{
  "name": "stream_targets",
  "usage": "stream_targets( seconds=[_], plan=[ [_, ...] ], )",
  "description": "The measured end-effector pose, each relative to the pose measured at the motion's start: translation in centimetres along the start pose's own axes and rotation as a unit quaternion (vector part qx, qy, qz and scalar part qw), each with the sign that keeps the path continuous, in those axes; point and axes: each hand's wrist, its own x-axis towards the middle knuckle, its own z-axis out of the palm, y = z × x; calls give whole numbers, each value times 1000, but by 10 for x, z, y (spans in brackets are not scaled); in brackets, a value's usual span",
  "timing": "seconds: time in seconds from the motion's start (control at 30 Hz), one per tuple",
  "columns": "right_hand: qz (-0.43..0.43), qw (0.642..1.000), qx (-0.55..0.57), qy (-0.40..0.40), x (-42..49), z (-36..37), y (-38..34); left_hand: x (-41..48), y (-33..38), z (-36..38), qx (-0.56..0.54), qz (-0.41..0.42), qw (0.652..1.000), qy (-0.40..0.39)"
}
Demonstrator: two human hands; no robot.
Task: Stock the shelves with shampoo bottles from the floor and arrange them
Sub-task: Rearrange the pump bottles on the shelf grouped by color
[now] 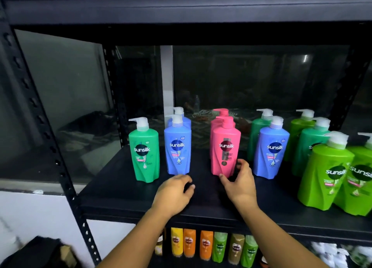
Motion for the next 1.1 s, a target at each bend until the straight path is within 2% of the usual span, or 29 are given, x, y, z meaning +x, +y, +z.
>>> stream_targets(
  seconds=[0.07, 0.17, 0.4, 0.63, 0.93, 1.1],
  plan=[
    [-5, 999, -23, -24, -4, 2, 1, -5, -12, -3, -23, -32, 997, 62],
    [2, 999, -33, -37, -4, 4, 2, -5, -19, -6, -64, -60, 992, 90],
    [18, 995, -91, -21, 3, 6, 5, 4, -17, -3, -70, -93, 992, 52],
    [54, 984, -162, -43, 7, 10, 1, 6, -19, 0, -62, -98, 993, 30],
    [64, 980, -183, -49, 6, 8, -6, 10, -20, 2, -51, -98, 994, 9],
    [56, 986, -154, -43, 7, 8, -7, 15, -17, -1, -168, -105, 974, 108]
  ],
)
